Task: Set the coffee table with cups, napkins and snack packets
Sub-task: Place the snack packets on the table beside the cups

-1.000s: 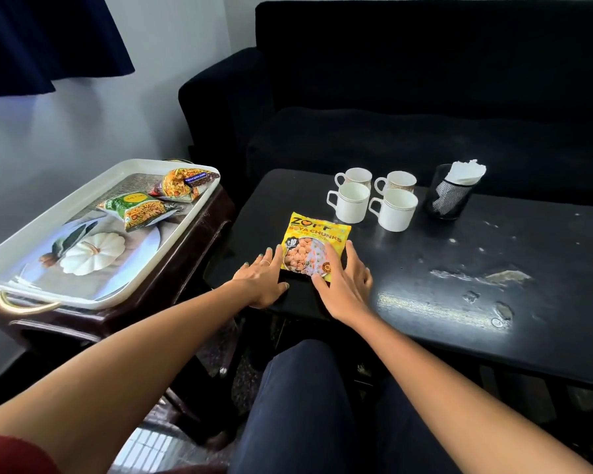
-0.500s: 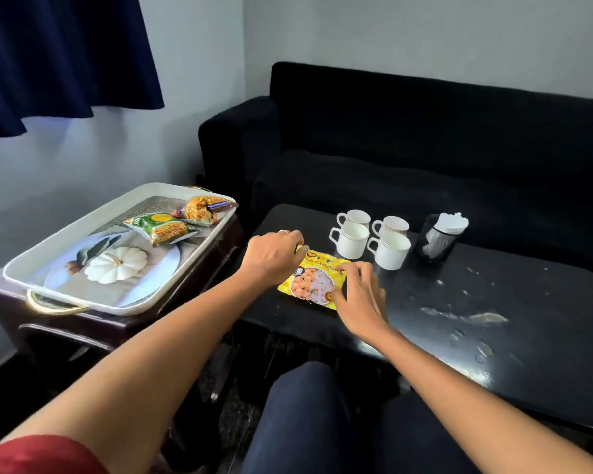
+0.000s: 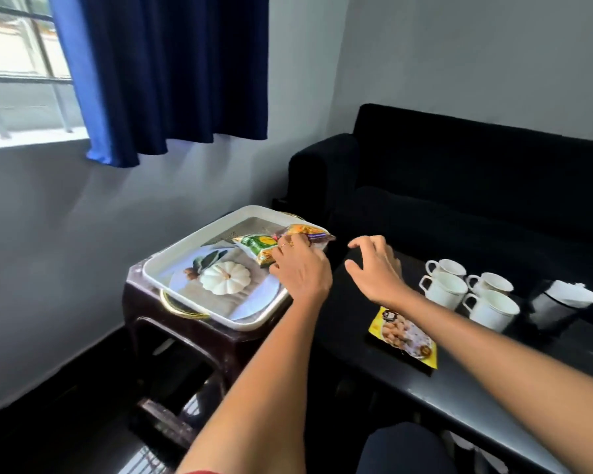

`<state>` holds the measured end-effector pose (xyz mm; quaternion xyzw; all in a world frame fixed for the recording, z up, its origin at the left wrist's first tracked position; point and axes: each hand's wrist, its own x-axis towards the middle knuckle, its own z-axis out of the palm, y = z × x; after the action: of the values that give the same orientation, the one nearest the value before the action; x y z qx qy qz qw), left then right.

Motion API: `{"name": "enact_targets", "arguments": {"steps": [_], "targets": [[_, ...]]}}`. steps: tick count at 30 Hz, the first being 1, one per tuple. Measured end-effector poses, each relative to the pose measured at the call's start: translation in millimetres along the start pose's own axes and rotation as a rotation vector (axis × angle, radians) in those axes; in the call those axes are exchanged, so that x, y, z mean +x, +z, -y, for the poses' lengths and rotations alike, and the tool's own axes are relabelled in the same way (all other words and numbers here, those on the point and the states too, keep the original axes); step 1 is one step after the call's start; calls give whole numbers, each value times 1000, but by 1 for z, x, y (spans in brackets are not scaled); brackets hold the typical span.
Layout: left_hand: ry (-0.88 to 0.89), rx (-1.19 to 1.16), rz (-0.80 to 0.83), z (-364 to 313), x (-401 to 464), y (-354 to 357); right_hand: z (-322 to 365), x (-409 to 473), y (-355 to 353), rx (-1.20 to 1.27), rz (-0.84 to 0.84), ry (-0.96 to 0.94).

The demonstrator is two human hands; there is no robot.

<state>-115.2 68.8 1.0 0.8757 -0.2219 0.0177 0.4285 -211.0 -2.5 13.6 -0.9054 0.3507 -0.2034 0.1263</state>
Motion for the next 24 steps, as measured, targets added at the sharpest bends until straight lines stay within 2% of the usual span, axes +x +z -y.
{"name": "enact_targets", "arguments": {"steps": [6,9,16,24], "targets": [[-459,-327,-38,15,12,-8,55,34,33,-83,164,-112],[-619,-391,-71,33,18,-11,73,47,49,-64,230,-96],[-656,-487,-64,47,24,-8,89,60,77,88,446,-11],[-628,-629,-218,45,20,-10,92,50,70,354,308,12]]}}
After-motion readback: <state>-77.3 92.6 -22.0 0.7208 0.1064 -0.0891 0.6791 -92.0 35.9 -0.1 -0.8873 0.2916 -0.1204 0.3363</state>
